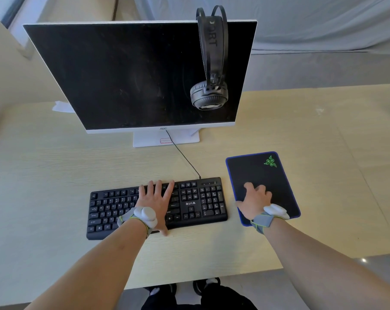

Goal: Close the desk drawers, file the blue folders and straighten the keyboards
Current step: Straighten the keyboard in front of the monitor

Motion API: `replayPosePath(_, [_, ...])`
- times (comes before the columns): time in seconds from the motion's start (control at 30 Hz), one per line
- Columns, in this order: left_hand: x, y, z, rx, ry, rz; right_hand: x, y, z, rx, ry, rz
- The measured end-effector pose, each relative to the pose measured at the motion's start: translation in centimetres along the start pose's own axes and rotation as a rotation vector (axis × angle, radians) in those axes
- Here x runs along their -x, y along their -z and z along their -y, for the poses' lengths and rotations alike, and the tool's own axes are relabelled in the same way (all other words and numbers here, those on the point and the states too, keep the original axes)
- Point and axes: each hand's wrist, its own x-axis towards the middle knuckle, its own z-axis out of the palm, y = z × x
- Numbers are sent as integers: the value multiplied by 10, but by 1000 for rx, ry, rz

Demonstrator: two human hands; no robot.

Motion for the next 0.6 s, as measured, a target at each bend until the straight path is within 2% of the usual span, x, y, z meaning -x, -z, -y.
replayPosePath(0.17, [-3, 1, -2, -17, 3, 3, -1, -7, 2, 62, -70, -57])
replayPosePath(0.4, [-7, 4, -7, -3, 5, 8, -2, -5, 0, 12, -162, -84])
replayPosePath(0.6, [-11, 5, -11, 3, 6, 4, 3, -6, -6, 88, -102, -52])
